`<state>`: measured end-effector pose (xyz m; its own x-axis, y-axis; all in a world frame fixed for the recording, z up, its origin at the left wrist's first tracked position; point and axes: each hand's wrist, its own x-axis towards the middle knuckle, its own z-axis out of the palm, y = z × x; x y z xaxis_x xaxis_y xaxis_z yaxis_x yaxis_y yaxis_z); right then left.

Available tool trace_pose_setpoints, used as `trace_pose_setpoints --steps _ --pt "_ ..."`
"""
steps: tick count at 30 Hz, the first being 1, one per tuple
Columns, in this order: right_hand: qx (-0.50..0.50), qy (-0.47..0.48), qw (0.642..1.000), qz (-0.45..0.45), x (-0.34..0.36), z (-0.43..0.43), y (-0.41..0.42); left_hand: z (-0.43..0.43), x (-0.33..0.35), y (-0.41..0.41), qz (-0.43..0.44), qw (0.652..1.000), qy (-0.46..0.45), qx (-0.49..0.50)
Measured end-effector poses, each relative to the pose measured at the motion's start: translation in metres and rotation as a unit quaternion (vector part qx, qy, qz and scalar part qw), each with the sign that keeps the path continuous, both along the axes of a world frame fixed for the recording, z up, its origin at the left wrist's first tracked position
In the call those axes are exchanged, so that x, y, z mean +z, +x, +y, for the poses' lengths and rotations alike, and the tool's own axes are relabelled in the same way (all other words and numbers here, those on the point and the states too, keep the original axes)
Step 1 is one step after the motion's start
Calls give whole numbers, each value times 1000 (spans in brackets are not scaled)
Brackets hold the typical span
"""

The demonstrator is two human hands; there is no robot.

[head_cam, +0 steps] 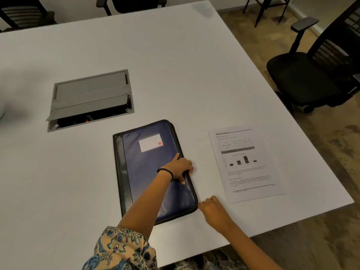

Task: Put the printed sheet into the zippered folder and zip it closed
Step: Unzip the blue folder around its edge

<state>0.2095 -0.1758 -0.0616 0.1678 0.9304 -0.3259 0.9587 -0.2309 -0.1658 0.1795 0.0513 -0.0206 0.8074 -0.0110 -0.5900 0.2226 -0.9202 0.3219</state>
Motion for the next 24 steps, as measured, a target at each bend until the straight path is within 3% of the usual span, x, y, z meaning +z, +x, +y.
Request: trace_pose_setpoints --steps 5,9,14,24 --pt "-76 -21 996 50 2 -2 -33 -4 2 0 -1 1000 19 -9" --pt "-77 -26 996 26 7 -3 -28 -5 5 -2 14 999 35 -18" --pt "-78 -21 997 10 16 2 -13 -29 9 -1 54 988 82 -119" --pt "-98 14 995 20 21 -1 -5 -62 7 -9 -10 991 48 -125"
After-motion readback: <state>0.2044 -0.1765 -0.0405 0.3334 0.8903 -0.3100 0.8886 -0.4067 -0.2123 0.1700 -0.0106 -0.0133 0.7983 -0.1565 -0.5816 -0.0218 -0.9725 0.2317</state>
